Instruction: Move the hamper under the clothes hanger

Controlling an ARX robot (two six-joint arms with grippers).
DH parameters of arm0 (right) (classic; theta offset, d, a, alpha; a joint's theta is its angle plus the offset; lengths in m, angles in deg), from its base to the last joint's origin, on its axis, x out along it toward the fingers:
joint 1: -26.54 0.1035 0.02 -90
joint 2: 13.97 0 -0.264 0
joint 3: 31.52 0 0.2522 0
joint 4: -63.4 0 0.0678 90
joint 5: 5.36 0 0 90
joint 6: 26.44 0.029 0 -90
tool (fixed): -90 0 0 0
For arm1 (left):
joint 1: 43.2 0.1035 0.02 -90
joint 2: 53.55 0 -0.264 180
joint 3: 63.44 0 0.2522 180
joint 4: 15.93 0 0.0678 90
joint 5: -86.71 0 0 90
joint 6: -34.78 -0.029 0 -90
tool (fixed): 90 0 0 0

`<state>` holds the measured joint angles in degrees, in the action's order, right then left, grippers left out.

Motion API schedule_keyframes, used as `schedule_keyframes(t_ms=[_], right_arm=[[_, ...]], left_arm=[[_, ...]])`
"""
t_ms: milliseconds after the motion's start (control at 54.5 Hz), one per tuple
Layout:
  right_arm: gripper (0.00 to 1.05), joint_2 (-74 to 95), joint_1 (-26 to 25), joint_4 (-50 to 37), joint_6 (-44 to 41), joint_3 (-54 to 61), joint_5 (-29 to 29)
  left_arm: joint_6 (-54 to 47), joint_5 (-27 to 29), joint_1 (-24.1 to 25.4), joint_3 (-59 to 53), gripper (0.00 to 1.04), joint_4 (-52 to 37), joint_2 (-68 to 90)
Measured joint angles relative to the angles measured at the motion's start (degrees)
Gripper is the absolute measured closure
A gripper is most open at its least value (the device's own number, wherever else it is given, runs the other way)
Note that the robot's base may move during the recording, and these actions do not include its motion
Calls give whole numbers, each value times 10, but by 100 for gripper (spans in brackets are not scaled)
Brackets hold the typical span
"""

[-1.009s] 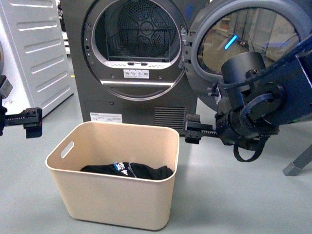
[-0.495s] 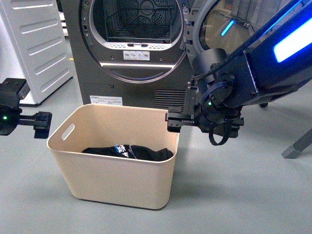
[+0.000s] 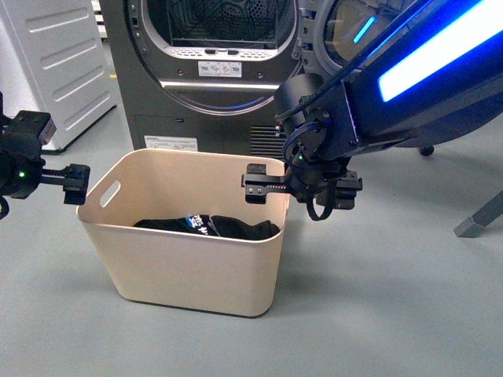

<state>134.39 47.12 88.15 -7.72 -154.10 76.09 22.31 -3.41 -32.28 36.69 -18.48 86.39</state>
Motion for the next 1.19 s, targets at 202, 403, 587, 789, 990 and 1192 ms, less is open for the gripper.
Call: schedule_keyframes(t_ms=[202, 403, 587, 789, 990, 1192], right_arm=[[8, 41, 5, 34, 0, -60, -2], [8, 69, 7, 59, -2, -108, -9], [8, 89, 9, 79, -3, -141, -15], [11, 117, 10, 103, -4, -175, -24], [49, 149, 13, 141, -9, -218, -47], [88, 151, 16, 149, -9, -222, -52]], left_arm=[[6, -1, -9, 40, 7, -9, 31], [7, -1, -10, 68, 7, -7, 67], [9, 0, -10, 80, 7, -10, 103], [20, 0, -11, 101, 8, -23, 131], [33, 1, -19, 109, 46, -25, 152], [51, 6, -24, 110, 84, -31, 152]])
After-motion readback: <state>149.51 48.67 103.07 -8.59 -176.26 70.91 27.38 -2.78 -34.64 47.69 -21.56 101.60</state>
